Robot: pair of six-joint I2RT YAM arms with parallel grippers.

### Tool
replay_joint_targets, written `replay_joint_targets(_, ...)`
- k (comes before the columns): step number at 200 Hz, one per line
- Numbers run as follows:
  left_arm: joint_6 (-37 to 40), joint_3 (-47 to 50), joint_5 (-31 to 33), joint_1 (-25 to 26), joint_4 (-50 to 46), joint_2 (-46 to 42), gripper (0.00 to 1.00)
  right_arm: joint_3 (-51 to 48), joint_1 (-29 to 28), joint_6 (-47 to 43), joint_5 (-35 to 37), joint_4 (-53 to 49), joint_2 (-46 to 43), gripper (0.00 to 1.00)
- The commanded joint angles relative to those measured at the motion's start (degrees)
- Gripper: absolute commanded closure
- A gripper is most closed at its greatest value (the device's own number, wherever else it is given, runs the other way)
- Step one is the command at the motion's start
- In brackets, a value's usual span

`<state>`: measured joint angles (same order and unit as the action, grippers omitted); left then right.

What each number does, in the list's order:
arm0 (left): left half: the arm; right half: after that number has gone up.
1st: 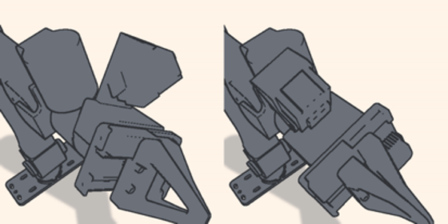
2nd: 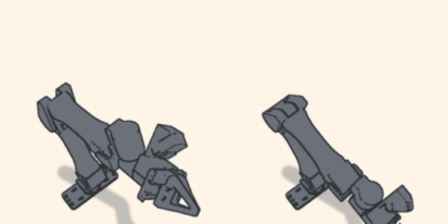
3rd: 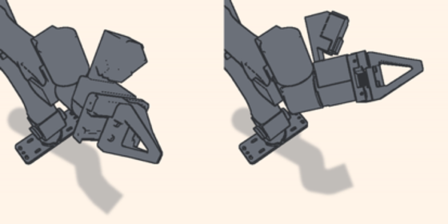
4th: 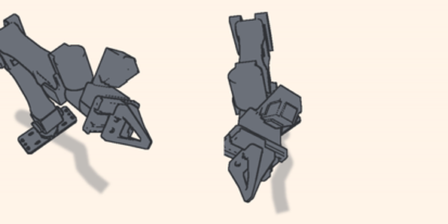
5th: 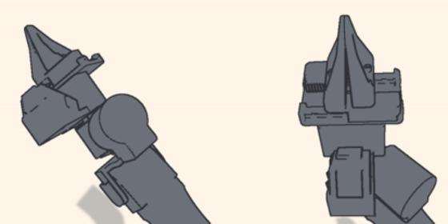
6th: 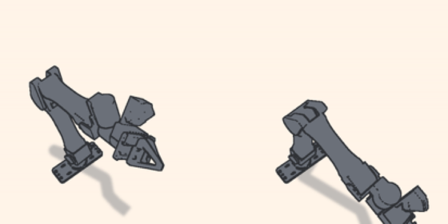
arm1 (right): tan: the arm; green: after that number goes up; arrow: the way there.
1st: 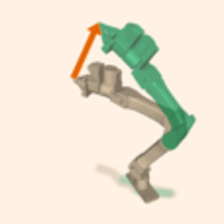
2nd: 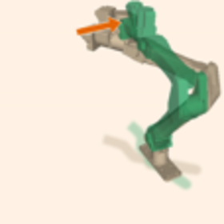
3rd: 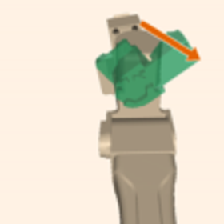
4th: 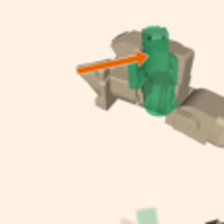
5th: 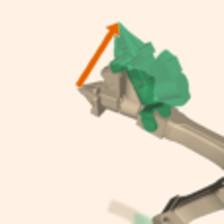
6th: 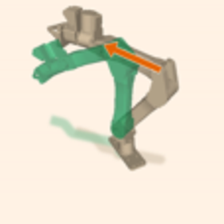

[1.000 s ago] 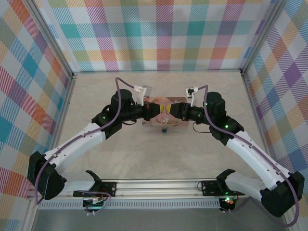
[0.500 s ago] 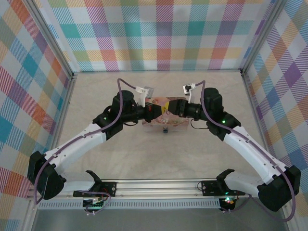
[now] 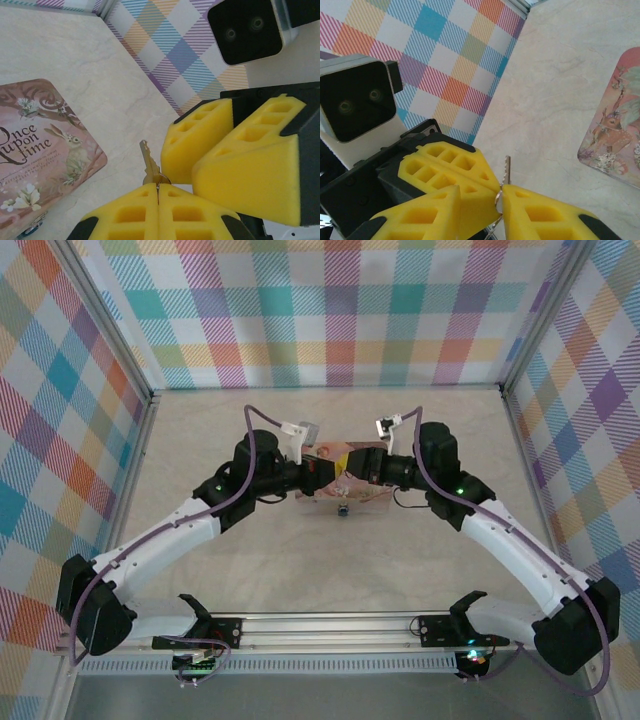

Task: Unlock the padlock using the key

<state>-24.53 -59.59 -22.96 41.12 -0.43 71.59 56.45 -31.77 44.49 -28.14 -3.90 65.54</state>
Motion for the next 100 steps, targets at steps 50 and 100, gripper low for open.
replay_joint_targets(50, 1.16, 1.34, -0.50, 0.98, 5.14, -3.40, 1.00, -1.07, 0.39, 1.65, -0.98, 2.66, 1.50, 0.77)
replay_joint_targets(100, 1.02, 2.43, -0.16, 0.98, 7.09, -5.10, 1.00, -1.25, 0.35, 2.36, -2.17, 4.31, 2.50, 0.92)
